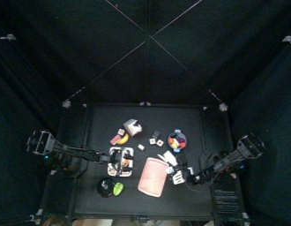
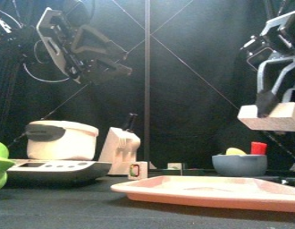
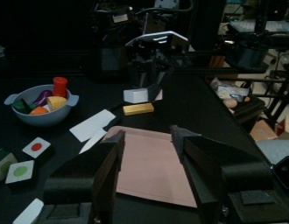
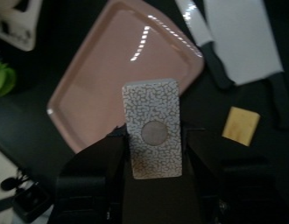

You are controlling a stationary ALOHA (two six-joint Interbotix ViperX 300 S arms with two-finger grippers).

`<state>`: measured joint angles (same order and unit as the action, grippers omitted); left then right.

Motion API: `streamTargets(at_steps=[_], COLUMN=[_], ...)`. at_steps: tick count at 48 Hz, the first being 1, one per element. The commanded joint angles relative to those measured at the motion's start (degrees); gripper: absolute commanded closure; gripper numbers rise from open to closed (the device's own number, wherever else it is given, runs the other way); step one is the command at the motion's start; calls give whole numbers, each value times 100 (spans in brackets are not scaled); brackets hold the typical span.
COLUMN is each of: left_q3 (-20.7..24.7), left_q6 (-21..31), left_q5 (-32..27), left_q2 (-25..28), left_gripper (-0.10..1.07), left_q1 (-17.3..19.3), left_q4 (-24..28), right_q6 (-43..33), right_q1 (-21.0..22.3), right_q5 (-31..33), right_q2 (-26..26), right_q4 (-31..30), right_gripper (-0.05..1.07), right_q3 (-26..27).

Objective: Place rice near egg

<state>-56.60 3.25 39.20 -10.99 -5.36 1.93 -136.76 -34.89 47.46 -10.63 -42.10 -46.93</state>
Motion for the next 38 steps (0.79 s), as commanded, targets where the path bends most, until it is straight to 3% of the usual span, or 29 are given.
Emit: streamTargets(at_steps=[1,14,29,38], left_q3=[62,62,53,53], left_q6=[0,9,9,9], left_q5=[53,53,53,53], left_q2=[-62,-53,-44,-44], left_gripper=[14,14,14,14], left_q1=[9,9,9,9], left_q4=[-9,-9,-9,-62], right_q6=[-18,-62,-105,-97], right_q1=[0,44,167,281], right_q5=[79,158,220,220], right_q2=[211,976,1143,1187], right_q4=[176,501,589,492], right_gripper=[42,41,40,29], right_q3=[281,492,439,422])
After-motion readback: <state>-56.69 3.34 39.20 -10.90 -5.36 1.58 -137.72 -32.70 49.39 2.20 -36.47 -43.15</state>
